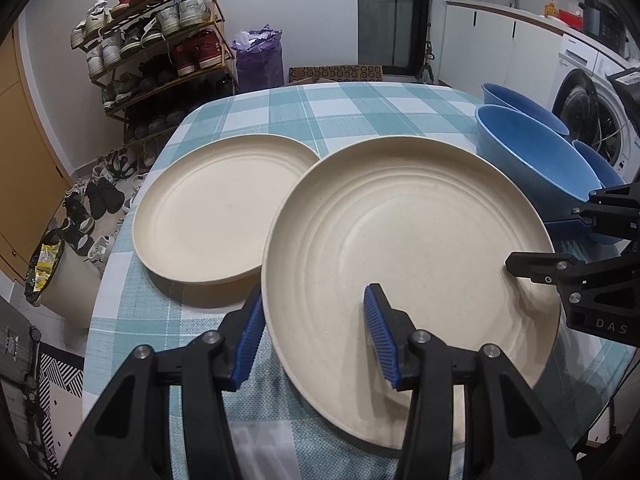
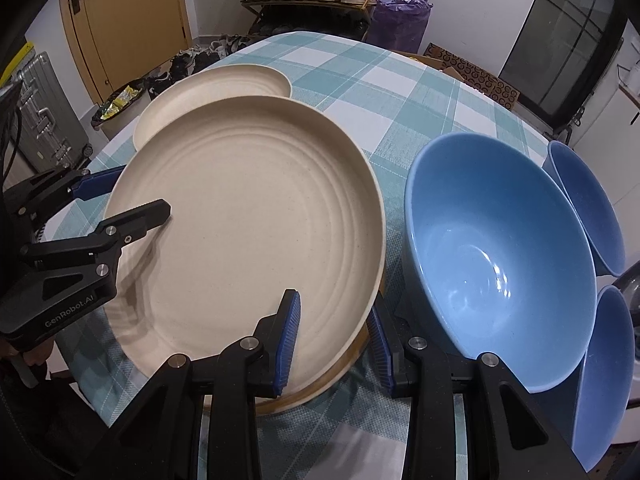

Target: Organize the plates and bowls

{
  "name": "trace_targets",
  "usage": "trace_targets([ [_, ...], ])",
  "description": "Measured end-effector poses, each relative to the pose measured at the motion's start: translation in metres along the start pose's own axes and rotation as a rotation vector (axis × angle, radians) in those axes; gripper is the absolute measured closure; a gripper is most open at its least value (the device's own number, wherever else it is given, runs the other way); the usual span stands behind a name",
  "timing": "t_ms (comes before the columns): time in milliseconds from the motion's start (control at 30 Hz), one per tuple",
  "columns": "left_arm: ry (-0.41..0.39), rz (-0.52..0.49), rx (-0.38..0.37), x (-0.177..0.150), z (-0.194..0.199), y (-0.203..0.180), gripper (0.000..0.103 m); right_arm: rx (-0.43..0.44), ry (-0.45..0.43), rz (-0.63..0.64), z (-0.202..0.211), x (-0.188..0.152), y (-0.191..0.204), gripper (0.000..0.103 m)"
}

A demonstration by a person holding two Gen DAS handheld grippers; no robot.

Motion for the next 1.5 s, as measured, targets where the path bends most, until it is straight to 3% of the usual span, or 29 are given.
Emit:
trace_targets([
  [700, 0.050, -0.071, 0.018, -0.010, -0.015, -0.012, 0.045, -0.140, 0.045, 0.099, -0.016, -0.013, 0.004, 0.062],
  [833, 0.051, -0.057, -0.010, -0.010, -0.015, -0.012, 0.043, -0.124, 0.045, 0.092, -0.014, -0.014, 0.004, 0.061],
  [1133, 0.056, -0.064, -0.036, -0.012, -0.015, -0.014, 0.038, -0.089, 0.004, 0.101, -0.002, -0.006, 0.014, 0.042],
  [1200, 0.039, -0.065, -0.034, -0.009, -0.011, -0.013, 0.038, -0.088, 0.000, 0.105, 0.001, -0.005, 0.015, 0.041],
  [1433, -0.013, 0.018, -0.043, 0.004, 0.004, 0.006, 0.036, -0.045, -0.062, 0.073, 0.020, 0.010, 0.017, 0.033],
  [1500, -0.035, 0.051, -0.034, 0.010, 0.011, 0.016, 0.031, -0.025, -0.084, 0.057, 0.027, 0.017, 0.017, 0.032],
])
Point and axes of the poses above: each gripper's, at about its wrist camera, not at the fingertips, and z roughly against the way its jaws point, y to its left, x to its top, the point moved 9 cm from there along -z, roughly the way its jaws point, and after that the axes turned 4 degrees about -y, right-handed, at the moved point
